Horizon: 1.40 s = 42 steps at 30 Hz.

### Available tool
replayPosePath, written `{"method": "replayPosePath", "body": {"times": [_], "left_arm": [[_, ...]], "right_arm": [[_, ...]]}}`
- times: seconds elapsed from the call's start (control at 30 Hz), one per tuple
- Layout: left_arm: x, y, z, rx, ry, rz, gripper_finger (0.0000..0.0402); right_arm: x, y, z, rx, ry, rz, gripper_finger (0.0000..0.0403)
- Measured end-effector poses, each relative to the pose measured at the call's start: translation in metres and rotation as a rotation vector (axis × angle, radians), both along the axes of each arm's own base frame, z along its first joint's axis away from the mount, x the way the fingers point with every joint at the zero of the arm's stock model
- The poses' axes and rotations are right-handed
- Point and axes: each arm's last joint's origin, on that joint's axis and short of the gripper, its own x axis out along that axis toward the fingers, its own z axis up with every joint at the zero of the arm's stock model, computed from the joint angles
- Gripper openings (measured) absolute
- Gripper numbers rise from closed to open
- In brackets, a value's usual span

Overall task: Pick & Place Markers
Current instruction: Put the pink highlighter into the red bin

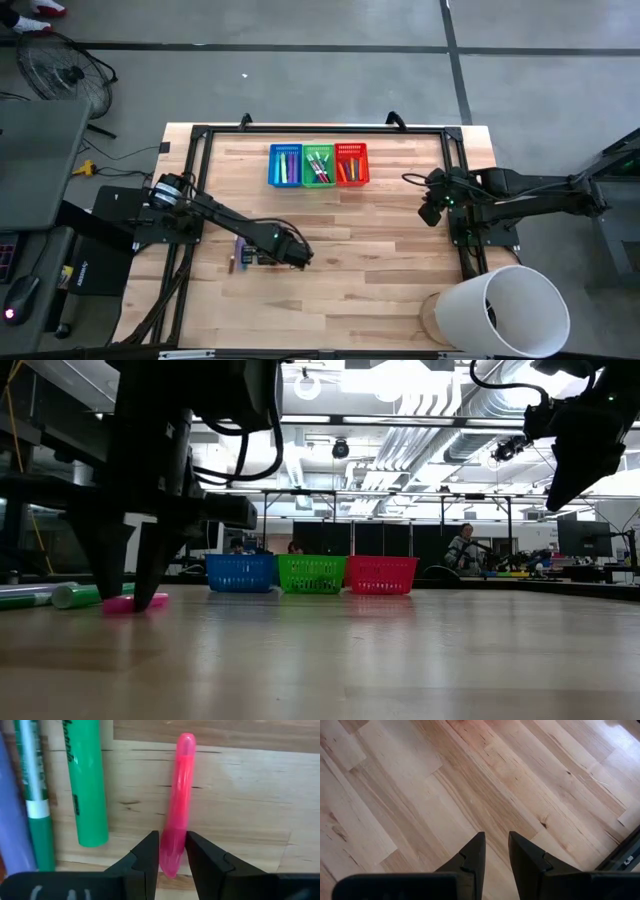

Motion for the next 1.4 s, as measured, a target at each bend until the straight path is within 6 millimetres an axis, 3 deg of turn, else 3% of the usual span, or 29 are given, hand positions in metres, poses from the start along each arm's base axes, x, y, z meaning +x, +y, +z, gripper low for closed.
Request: {"method": "replayPosePath", "body": {"times": [0.37,0.67,1.17,1.4], "left_arm": [[0.0,0.0,-0.001,-0.005,0.0,-0.021,0.0096],[0.0,0.0,-0.001,-0.005,-0.001,-0.047,0.0033],[0.002,0.0,0.0,0.037,-0.02,-0.091,0.0033],[0.014,0.001,0.008,0.176,-0.107,-0.205,0.0032]], "right_arm": [[0.0,0.0,0.0,-0.003,0.001,0.006,0.0073],[0.0,0.0,0.0,-0.002,0.001,0.006,0.0073],[0.0,0.0,0.0,0.003,0.0,0.009,0.0073],[0.001,0.0,0.0,0.012,-0.011,0.017,0.0073]]}}
